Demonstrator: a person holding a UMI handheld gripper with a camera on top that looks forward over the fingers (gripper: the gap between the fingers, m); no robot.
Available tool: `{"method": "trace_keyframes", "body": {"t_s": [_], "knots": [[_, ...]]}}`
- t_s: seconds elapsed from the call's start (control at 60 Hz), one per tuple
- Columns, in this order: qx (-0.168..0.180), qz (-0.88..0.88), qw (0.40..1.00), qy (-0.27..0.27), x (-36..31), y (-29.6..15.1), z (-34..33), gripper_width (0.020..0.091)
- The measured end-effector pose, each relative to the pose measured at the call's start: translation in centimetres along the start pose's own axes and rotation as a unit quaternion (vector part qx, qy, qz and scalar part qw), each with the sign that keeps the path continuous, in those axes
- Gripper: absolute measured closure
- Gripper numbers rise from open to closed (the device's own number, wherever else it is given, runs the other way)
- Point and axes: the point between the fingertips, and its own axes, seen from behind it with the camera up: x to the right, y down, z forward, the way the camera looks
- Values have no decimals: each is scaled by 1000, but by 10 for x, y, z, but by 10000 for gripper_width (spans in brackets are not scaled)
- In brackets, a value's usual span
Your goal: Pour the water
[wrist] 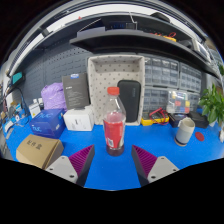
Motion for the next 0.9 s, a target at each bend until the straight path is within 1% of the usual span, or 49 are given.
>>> {"method": "trace_keyframes", "body": {"t_s": [0.033, 0.05, 0.083, 0.317, 0.4, 0.483, 0.533, 0.6, 0.633, 0.65, 0.7, 0.8, 0.9], "knots": [[-1, 1, 1000, 3, -7, 0, 15, 352], [0, 2, 1000, 5, -25, 3, 31, 352], [3, 3, 1000, 11, -36, 2, 46, 355], [28, 13, 999, 38, -28, -21, 101, 353], [44, 17, 998, 51, -22, -30, 112, 357], [70, 19, 996, 51, -20, -40, 122, 365], [84, 18, 995, 50, -19, -45, 127, 411], [101, 10, 993, 56, -16, -48, 130, 565], [107, 8, 993, 52, -18, -48, 131, 570], [109, 7, 993, 53, -18, -49, 131, 592], [116, 6, 992, 54, -17, -49, 129, 621], [125, 4, 991, 48, -18, -49, 129, 719], [129, 7, 991, 36, -18, -49, 131, 715]]}}
